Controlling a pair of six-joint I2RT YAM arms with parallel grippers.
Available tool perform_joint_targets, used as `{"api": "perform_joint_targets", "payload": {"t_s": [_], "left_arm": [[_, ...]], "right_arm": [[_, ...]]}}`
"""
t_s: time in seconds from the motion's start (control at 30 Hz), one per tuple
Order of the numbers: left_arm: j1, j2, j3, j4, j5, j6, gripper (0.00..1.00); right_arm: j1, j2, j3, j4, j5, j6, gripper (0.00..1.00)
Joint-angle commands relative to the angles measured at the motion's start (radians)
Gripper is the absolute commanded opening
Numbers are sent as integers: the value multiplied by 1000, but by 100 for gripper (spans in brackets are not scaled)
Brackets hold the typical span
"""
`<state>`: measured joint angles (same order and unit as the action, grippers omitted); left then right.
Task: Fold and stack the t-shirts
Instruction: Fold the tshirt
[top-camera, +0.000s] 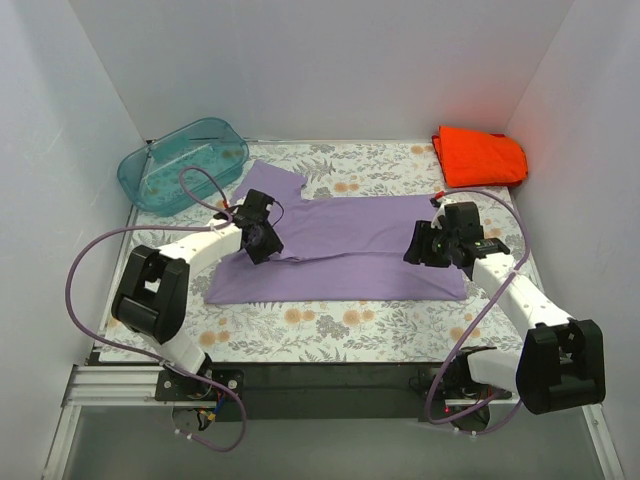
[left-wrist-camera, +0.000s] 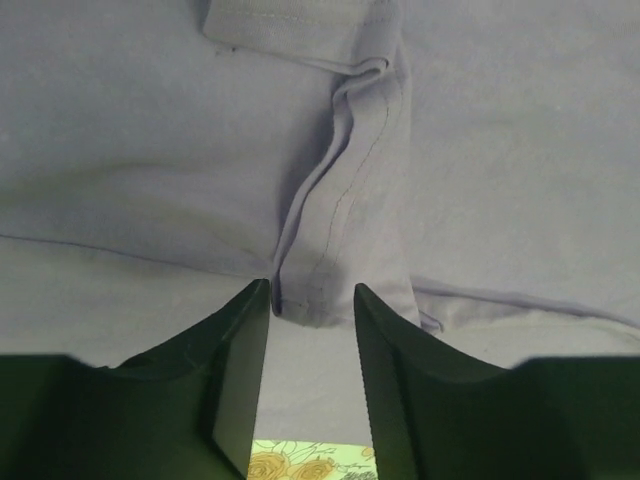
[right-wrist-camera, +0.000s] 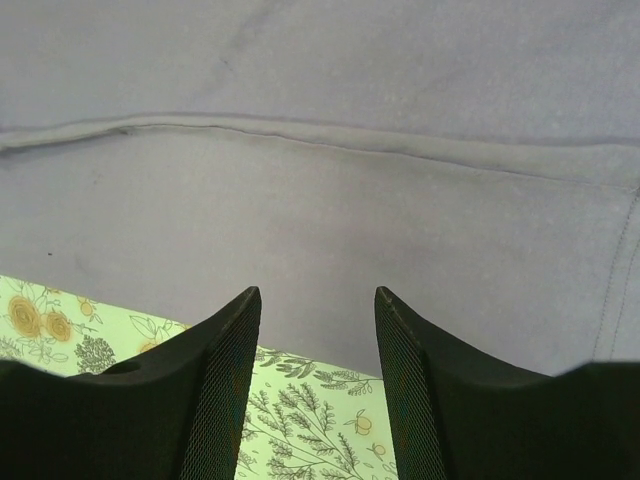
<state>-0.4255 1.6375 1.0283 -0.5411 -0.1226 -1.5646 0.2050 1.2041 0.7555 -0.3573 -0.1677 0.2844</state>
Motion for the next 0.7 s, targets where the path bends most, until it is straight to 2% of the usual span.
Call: {"api": "perform_joint_targets", "payload": {"t_s": [0.0,0.13,0.17,0.23,0.67], "left_arm": [[2,7,49,10,-14,-6,35],[2,41,79,9,-12,11,19],[2,50,87,9,-14,15,10],[2,58,107,7,-22,37,4],[-42,260,378,41,-5,202,1]], "right_arm": [[2,-31,-15,-16,-4,-17,56],[2,-34,-16,-25,0,-24,56],[2,-37,-15,-28,3,-24,56],[2,-40,-13,-29,5,-27,56],[2,-20,-22,-35,-13,-40,56]]}}
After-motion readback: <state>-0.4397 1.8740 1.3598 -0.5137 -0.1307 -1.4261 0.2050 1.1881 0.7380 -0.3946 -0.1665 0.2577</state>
